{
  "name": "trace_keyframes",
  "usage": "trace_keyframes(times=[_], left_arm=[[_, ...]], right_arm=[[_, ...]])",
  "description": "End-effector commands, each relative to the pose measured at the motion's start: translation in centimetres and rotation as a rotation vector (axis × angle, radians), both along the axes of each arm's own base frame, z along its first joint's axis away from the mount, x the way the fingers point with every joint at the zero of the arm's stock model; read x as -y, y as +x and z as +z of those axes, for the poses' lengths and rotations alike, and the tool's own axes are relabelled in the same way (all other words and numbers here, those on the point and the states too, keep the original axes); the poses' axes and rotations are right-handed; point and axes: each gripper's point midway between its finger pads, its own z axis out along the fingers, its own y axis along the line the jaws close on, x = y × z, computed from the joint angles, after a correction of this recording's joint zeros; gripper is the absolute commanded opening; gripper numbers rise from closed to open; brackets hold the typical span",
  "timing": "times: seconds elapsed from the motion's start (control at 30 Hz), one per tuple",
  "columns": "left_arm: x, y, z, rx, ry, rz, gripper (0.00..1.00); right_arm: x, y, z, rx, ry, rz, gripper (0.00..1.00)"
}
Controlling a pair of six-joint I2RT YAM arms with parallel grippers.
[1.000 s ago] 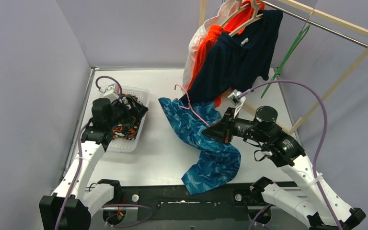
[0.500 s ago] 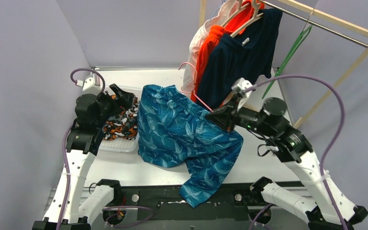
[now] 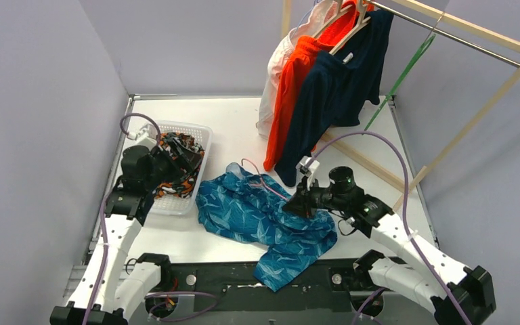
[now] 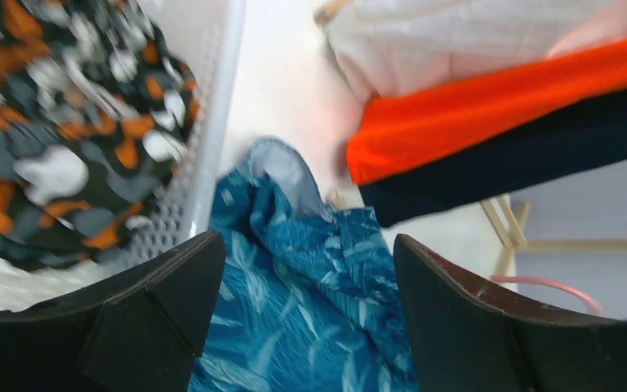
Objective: Remove the shorts from the hanger
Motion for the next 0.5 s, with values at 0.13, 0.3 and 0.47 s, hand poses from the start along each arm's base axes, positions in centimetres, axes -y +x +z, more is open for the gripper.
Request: trace_keyframes(times=[0.13, 0.3, 0.47], left_arm=[[7.9, -2.3, -3.2, -0.111, -0.317, -0.249, 0.75], [10.6, -2.5, -4.0, -0.152, -0.298, -0.288, 0.75], [11.7, -2.7, -5.9, -0.214, -0.279, -0.294, 0.75]], right_arm=[[-1.5, -1.6, 4.4, 0.156, 0.267, 0.055, 0.0], [-1.6, -2.1, 2.9, 0.162, 0.279, 0.043, 0.0], [-1.8, -2.4, 2.0, 0.157, 0.265, 0.05, 0.0]])
